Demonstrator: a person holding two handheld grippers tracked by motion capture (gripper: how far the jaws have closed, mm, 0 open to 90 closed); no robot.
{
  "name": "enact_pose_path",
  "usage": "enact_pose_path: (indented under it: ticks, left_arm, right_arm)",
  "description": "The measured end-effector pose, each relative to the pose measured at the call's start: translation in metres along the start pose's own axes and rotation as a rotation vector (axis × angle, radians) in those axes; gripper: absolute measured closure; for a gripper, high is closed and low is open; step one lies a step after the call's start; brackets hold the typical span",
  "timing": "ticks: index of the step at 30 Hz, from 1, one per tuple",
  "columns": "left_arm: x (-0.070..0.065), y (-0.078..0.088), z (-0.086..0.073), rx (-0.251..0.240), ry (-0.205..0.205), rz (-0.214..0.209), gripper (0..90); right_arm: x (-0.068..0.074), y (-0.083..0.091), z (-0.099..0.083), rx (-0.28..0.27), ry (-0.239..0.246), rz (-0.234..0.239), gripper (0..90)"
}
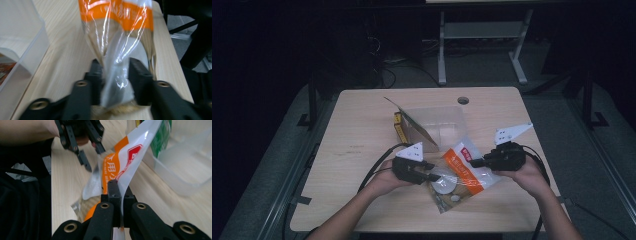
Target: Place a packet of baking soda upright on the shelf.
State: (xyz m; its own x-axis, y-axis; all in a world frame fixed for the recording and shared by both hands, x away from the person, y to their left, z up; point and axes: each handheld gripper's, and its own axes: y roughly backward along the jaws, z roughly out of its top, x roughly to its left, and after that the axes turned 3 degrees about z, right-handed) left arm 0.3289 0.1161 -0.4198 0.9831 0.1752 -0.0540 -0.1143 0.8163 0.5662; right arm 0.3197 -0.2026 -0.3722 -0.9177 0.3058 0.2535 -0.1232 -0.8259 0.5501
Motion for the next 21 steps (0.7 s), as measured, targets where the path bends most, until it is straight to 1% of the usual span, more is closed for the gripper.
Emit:
enact_pose_path:
  ticks: [2,3,4,5,8,10,12,16,17,21]
  left_arm:
    - [0.0,0.009,0.0,-0.02,0.011,0.021,50.2]
    - [0.0,0.015,-0.001,-0.033,0.025,0.034,47.4]
    - [0.001,0.02,-0.002,-0.037,0.029,0.036,46.5]
    - [0.001,0.026,-0.004,-0.045,0.035,0.05,46.0]
    - [0.001,0.036,-0.01,-0.042,0.047,0.069,44.4]
    - [0.0,0.039,-0.015,-0.026,0.049,0.078,43.7]
    - [-0.001,0.042,-0.02,-0.008,0.048,0.081,43.4]
    - [-0.003,0.049,-0.029,0.025,0.053,0.087,39.6]
    - [-0.003,0.051,-0.031,0.034,0.055,0.084,38.6]
    - [-0.005,0.06,-0.041,0.047,0.094,0.083,33.6]
  right_arm:
    - [0.003,0.003,0.004,-0.012,0.018,0.007,90.0]
    - [0.005,0.004,0.007,-0.019,0.026,0.009,90.0]
    - [0.008,0.007,0.009,-0.026,0.039,0.003,90.0]
    - [0.009,0.009,0.011,-0.035,0.046,0.004,90.0]
    - [0.013,0.016,0.018,-0.063,0.061,-0.001,90.0]
    - [0.014,0.02,0.022,-0.071,0.068,-0.023,90.0]
    - [0.014,0.024,0.025,-0.078,0.074,-0.036,90.0]
    - [0.016,0.036,0.033,-0.093,0.082,-0.061,90.0]
    - [0.016,0.039,0.035,-0.097,0.088,-0.076,90.0]
    - [0.015,0.047,0.044,-0.108,0.082,-0.11,90.0]
